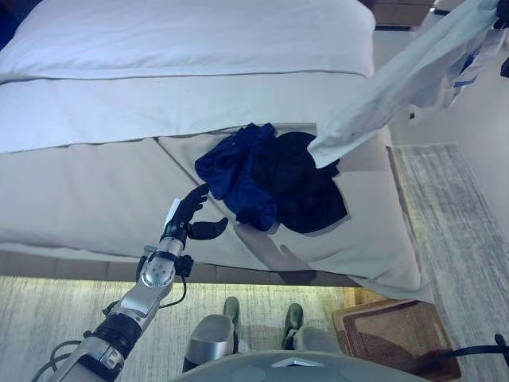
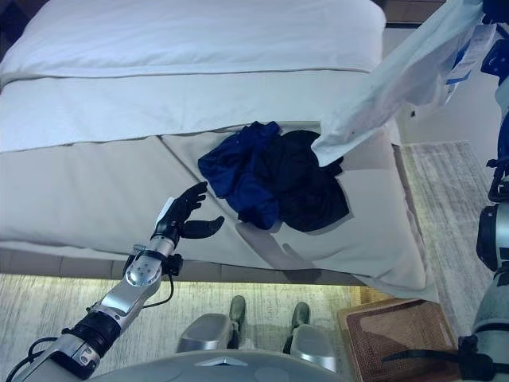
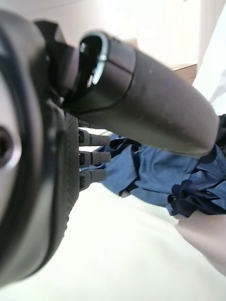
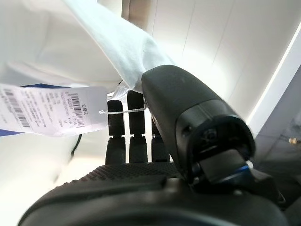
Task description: Pick up the clothes from the bed and place them into the basket
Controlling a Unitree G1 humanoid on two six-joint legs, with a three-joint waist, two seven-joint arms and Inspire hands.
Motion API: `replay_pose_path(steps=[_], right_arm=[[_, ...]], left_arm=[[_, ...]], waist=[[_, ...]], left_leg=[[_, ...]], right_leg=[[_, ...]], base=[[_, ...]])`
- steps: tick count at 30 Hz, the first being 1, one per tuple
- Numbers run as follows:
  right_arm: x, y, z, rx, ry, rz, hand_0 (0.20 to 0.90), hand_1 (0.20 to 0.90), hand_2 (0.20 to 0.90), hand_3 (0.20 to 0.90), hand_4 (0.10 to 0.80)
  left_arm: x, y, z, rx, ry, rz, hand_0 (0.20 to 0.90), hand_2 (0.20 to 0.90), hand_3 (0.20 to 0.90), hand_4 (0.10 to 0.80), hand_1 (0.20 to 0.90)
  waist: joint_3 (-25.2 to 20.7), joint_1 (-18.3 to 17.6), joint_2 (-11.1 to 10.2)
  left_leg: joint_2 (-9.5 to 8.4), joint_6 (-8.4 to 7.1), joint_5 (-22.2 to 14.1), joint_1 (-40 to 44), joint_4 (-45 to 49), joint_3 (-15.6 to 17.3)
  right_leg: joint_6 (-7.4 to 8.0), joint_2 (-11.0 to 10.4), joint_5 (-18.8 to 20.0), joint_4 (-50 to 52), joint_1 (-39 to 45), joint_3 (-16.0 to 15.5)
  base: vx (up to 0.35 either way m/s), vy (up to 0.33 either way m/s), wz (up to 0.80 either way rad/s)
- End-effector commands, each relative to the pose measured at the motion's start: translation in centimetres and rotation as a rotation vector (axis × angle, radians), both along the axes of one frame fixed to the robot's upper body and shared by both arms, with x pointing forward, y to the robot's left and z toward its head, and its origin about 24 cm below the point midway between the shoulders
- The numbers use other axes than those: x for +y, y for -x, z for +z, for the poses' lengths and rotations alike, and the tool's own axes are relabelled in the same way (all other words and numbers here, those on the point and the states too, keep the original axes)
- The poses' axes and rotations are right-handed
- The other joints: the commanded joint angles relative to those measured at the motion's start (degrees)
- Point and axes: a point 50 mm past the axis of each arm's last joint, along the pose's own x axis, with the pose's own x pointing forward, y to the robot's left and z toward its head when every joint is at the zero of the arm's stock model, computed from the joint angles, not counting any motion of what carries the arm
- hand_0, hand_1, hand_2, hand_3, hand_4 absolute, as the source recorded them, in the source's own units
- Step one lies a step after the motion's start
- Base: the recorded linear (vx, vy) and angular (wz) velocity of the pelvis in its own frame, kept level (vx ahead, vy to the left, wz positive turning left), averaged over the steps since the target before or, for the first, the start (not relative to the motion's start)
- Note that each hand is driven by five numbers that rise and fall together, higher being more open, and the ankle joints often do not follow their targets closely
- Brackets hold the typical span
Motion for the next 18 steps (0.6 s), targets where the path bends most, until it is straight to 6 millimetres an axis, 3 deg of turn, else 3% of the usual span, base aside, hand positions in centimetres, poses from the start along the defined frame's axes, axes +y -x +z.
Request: replay_pose_path(steps=[1, 4, 6, 9, 10, 14, 18], right_arm=[[0.6, 2.5, 5.7, -0.192, 0.145, -0.006, 0.300, 0.300, 0.300, 0.200, 0.100], [0.0, 3.1, 5.3, -0.176, 0.156, -0.057, 0.300, 0.300, 0.300, 0.200, 0.100], [-0.5, 3.5, 4.8, -0.181, 0.138, -0.101, 0.300, 0.300, 0.300, 0.200, 0.100], [-0.9, 3.7, 4.4, -0.192, 0.091, -0.099, 0.300, 0.300, 0.300, 0.200, 0.100], [-0.6, 3.5, 4.3, -0.199, 0.078, -0.067, 0.300, 0.300, 0.300, 0.200, 0.100], [-0.3, 3.1, 3.5, -0.189, 0.071, -0.006, 0.300, 0.300, 0.300, 0.200, 0.100], [-0.8, 2.8, 1.8, -0.129, 0.078, -0.001, 0.300, 0.300, 0.300, 0.200, 0.100]], left_arm=[[0.4, 0.1, 1.2, -0.108, 0.021, 0.020, 0.900, 0.900, 0.900, 0.800, 0.900], [0.3, -0.1, 1.6, -0.108, 0.018, -0.018, 0.900, 0.900, 0.900, 0.800, 0.900], [0.5, -0.1, 1.7, -0.116, 0.006, -0.039, 0.900, 0.900, 0.900, 0.800, 0.900], [1.2, -0.4, 2.1, -0.129, -0.025, -0.027, 0.900, 0.900, 0.900, 0.800, 0.900], [1.8, -0.7, 2.6, -0.151, -0.035, 0.018, 0.900, 0.900, 0.900, 0.800, 0.900], [2.7, -1.0, 3.3, -0.171, -0.028, 0.087, 0.900, 0.900, 0.900, 0.800, 0.900], [2.9, -1.0, 2.9, -0.152, -0.002, 0.111, 0.900, 0.900, 0.900, 0.800, 0.900]], waist=[[-12.5, -1.8, -1.5], [-12.4, -2.8, -1.4], [-11.8, -3.7, -1.2], [-10.6, -4.4, -0.9], [-9.7, -4.4, -0.5], [-10.0, -3.6, 0.6], [-11.4, -3.9, 0.0]], left_leg=[[-2.10, 2.11, -7.6, -2.1, 0.8, -4.0], [-1.90, 2.50, -7.7, -2.0, 0.7, -1.6], [-1.77, 2.56, -6.6, -1.3, -1.8, -1.2], [-1.29, 2.77, -5.6, 0.1, -5.5, 1.1], [-0.71, 3.13, -5.0, 0.0, -6.6, 3.5], [0.91, 3.24, -3.5, -1.6, -6.4, 8.1], [1.17, 2.15, -3.8, -1.0, -7.0, 9.7]], right_leg=[[2.43, 1.8, -6.0, 6.4, -3.0, 4.2], [3.51, 1.1, -4.7, 6.4, -3.8, 4.3], [5.51, 0.5, -1.6, 5.6, -5.6, 4.2], [7.67, -0.1, 1.8, 7.0, -9.5, 1.3], [7.96, -0.6, 1.9, 9.5, -10.5, -2.2], [6.11, -0.7, -3.5, 12.2, -8.2, -6.1], [5.94, -0.8, -2.7, 5.2, -5.4, -6.5]], base=[[-0.012, 0.156, -0.88], [0.000, 0.113, -0.65], [-0.057, 0.042, -0.43], [-0.151, 0.043, -0.45], [-0.254, 0.060, -0.98], [-0.161, 0.011, -1.02], [0.048, -0.052, -0.84]])
